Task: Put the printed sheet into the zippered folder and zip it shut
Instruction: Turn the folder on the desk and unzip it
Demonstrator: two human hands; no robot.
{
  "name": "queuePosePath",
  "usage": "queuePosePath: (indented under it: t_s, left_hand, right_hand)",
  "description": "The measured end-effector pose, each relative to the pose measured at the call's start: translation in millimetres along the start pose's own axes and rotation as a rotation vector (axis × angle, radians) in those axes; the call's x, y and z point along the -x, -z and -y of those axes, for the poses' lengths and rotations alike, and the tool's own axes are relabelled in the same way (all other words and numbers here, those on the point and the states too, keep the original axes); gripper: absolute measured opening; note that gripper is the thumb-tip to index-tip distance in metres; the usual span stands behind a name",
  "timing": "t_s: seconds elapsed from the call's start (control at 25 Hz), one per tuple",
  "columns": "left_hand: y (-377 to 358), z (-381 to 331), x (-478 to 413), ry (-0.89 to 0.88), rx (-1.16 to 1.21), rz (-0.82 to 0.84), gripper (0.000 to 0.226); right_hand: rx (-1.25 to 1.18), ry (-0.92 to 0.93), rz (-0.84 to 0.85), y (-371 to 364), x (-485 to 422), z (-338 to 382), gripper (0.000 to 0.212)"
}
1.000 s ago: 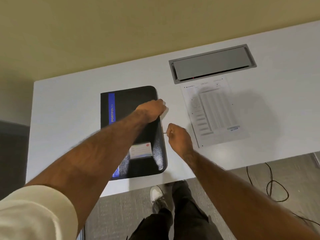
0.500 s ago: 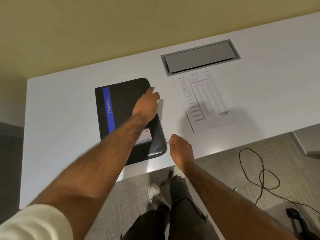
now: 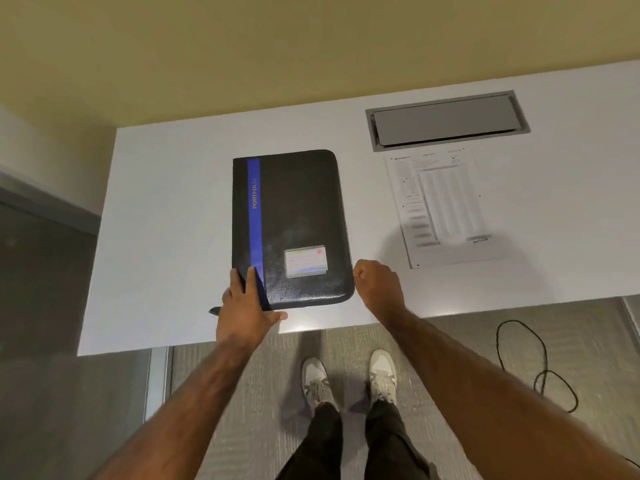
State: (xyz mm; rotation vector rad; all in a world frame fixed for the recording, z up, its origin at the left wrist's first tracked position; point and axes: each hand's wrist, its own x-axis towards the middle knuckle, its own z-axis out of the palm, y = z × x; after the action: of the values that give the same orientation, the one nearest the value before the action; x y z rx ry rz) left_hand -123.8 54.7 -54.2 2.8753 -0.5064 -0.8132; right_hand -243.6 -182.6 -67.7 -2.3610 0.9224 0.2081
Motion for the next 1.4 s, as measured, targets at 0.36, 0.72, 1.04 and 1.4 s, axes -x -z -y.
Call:
queuePosePath:
  t_s: [0.36, 0.72, 1.04, 1.4]
  left_hand:
    - [-4, -1, 3, -0.021, -0.086, -0.057, 0.113]
    - [-21, -53, 57, -0.035, 0.122, -0.363, 0.056]
    - [-74, -152, 72, 0.259, 0.675, -0.133, 0.031]
    - [-88, -172, 58, 0.599, 0.933, -0.246, 0.026]
  right_hand:
    - [-0.104, 0.027, -0.093, -27, 45, -10, 0.014]
    - [-0.521, -0.084, -0.109, -20, 48, -11, 0.021]
    - [-0.888, -0.236, 0.389, 27, -6, -1, 0.029]
    - [-0.659, 0.078, 0.461, 32, -6, -22, 0.033]
